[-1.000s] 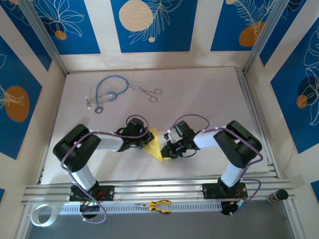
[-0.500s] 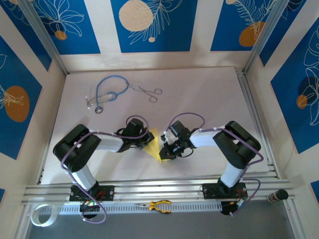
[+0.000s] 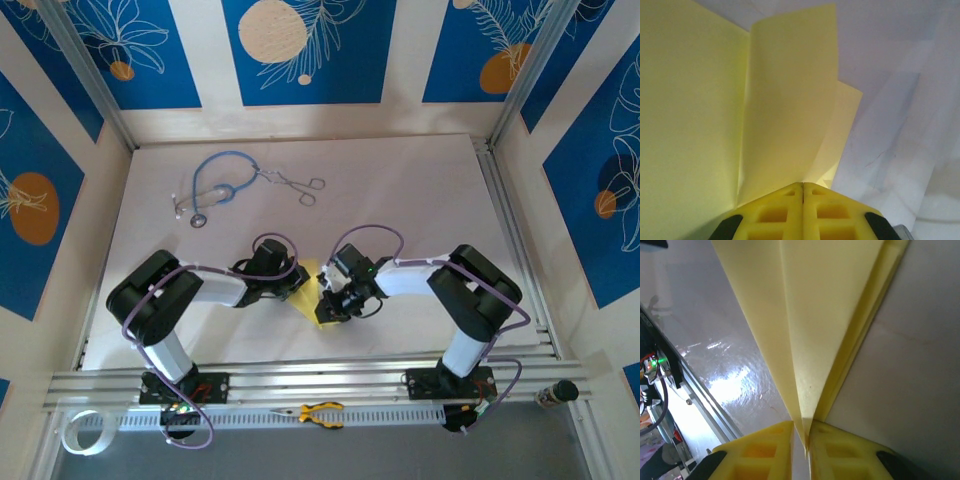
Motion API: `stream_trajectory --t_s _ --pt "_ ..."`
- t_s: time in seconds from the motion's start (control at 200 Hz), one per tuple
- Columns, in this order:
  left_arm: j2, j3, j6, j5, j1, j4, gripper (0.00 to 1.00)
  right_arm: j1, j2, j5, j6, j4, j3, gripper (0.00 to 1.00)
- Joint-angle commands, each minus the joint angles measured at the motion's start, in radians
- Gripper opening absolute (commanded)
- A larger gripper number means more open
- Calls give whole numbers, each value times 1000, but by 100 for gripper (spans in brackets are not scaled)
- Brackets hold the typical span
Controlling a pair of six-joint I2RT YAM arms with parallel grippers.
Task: Fold a paper plane with a square sheet of paper (pick it up from the middle)
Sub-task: Fourth fold the wing at the center of the table.
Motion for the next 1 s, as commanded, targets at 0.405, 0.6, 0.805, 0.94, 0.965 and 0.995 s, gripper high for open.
stream_trajectory --t_s 0.405,0.6,0.805,0.94,0.965,0.995 --pt "19 -14 20 -15 -5 -33 0 -131 -190 -169 188 103 -79 21" --pt "22 -12 20 -12 -4 -32 0 -97 -68 -184 240 174 -21 10" --pt "21 -14 21 -12 -4 -34 0 -49 9 -185 250 193 16 8" --pt "20 -15 21 -13 -5 -31 0 -46 37 -178 257 211 0 7" --pt "20 -16 19 -13 -5 -31 0 -46 38 -178 258 216 -7 7" --pt "20 -15 19 -13 -5 -30 0 -46 43 -180 258 220 -15 7"
